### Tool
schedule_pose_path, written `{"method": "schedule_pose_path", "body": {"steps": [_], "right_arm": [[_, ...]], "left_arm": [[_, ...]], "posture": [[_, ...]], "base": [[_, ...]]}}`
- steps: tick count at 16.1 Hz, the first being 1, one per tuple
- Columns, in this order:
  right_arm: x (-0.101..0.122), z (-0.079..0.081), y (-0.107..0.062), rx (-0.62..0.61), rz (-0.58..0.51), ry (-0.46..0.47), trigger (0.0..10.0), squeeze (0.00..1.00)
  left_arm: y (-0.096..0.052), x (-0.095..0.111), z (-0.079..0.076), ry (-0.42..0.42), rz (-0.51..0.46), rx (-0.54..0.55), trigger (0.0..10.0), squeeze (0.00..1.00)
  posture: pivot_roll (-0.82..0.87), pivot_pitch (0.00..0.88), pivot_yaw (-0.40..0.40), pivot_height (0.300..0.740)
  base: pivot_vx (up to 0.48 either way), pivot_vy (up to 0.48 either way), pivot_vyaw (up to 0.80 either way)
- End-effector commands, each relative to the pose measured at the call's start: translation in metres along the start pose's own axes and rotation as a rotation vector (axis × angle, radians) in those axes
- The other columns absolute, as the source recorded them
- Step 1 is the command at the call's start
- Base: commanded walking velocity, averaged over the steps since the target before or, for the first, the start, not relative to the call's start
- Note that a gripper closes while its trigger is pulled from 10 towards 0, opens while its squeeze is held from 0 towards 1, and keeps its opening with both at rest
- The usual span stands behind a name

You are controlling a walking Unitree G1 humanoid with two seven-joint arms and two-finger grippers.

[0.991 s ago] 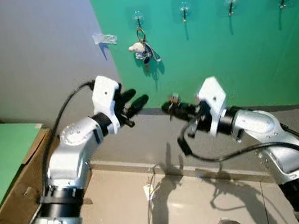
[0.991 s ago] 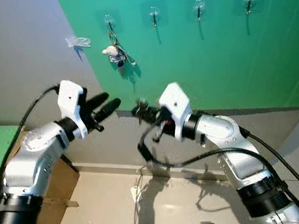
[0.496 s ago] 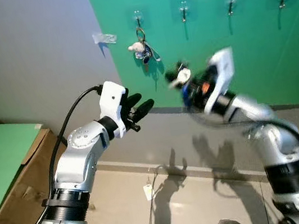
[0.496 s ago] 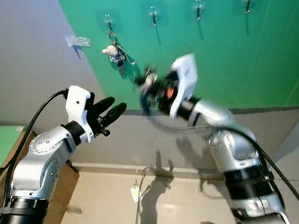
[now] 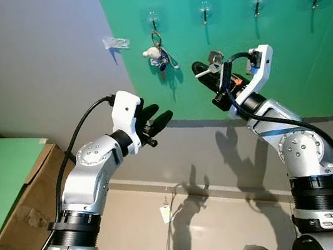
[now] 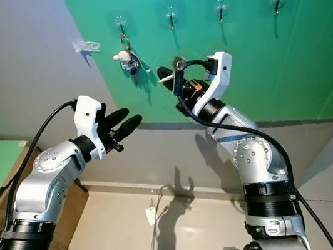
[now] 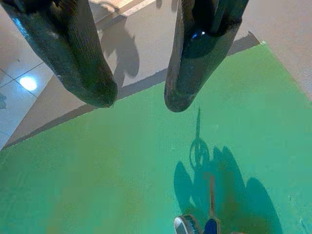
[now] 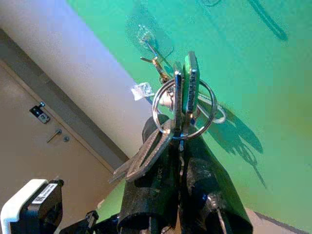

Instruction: Hang keys on a hook

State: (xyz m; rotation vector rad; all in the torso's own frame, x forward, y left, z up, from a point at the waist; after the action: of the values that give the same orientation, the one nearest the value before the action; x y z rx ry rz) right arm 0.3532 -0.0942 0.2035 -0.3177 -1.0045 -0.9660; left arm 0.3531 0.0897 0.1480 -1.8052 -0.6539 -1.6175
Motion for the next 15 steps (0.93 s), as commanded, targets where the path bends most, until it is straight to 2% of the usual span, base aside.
{"method": "schedule_pose_path", "body": {"steps": [1,3,4,6,7,8,9,10,11,12,13,14,15], "right_arm": [[0.004,0.006,0.002,0.019,0.002,-0.008,0.0,0.0],[0.003,0.006,0.002,0.015,0.008,-0.008,0.0,0.0],[0.005,0.005,0.004,0.003,-0.005,0.052,0.0,0.0],[0.007,-0.011,0.007,-0.108,-0.026,0.161,0.0,0.0],[0.002,-0.026,0.005,-0.202,-0.005,0.122,0.0,0.0],[-0.001,-0.034,0.003,-0.243,0.014,0.059,0.0,0.0],[-0.005,-0.037,0.0,-0.251,0.073,-0.234,0.0,0.0],[-0.007,-0.037,-0.001,-0.242,0.097,-0.35,0.0,0.0],[-0.009,-0.036,-0.002,-0.232,0.113,-0.42,0.0,0.0],[-0.01,-0.033,-0.002,-0.194,0.139,-0.635,0.0,0.0],[-0.008,-0.03,-0.001,-0.177,0.132,-0.711,0.0,0.0],[-0.003,-0.025,0.0,-0.133,0.111,-0.879,0.0,0.0],[-0.002,-0.017,0.0,-0.067,0.11,-1.154,0.0,0.0]], "left_arm": [[-0.002,0.002,0.001,0.007,-0.002,0.002,10.0,0.0],[-0.002,0.001,0.001,0.011,-0.001,0.004,10.0,0.0],[-0.002,0.001,0.001,0.011,0.0,0.005,10.0,0.0],[-0.002,-0.001,0.001,0.004,0.009,0.002,10.0,0.0],[-0.002,-0.002,0.001,0.0,0.019,0.004,10.0,0.0],[-0.002,-0.003,0.001,0.0,0.023,0.006,10.0,0.0],[-0.002,-0.004,0.001,0.0,0.026,0.009,10.0,0.0],[-0.002,-0.004,0.001,0.002,0.026,0.008,10.0,0.0],[-0.002,-0.003,0.001,0.003,0.027,0.007,10.0,0.0],[-0.002,-0.003,0.001,0.003,0.027,0.005,10.0,0.0],[-0.002,-0.003,0.001,0.004,0.028,0.003,10.0,0.0],[-0.001,-0.004,0.0,0.004,0.029,0.0,10.0,0.0],[-0.001,-0.004,-0.001,0.005,0.029,-0.001,10.0,0.0]], "posture": [[-0.24,0.065,0.125,0.717],[-0.24,0.057,0.123,0.717],[-0.24,0.054,0.121,0.717],[-0.24,0.051,0.12,0.717],[-0.24,0.049,0.119,0.717],[-0.24,0.049,0.12,0.717],[-0.24,0.049,0.119,0.717],[-0.24,0.05,0.119,0.717],[-0.24,0.05,0.119,0.717],[-0.24,0.054,0.123,0.717],[-0.24,0.054,0.123,0.717],[-0.24,0.055,0.124,0.717],[-0.24,0.055,0.124,0.717]], "base": [[0.0,0.0,0.0],[0.0,0.0,0.0],[0.0,0.0,0.0],[0.0,0.0,0.0],[0.0,0.0,0.0],[0.0,0.0,0.0],[0.0,0.0,0.0],[0.0,0.0,0.0],[0.0,0.0,0.0],[0.0,0.0,0.0],[0.0,0.0,0.0],[0.0,0.0,0.0],[0.0,0.0,0.0]]}}
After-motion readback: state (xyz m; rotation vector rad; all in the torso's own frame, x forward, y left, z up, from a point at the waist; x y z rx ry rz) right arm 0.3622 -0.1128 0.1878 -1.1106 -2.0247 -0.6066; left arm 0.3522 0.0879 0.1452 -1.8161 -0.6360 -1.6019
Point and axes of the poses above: a point about 5 cm out from each wrist's last joint towards the gripper, its own y axis pointing out of the wrist towards the gripper, its own x axis along the axis of the wrist's last joint, z = x × y, the point moved 4 cm from there along y, pointing out of the wrist towards the gripper, and after that the axes turned 2 degrees about -y, right-handed, at the moved point
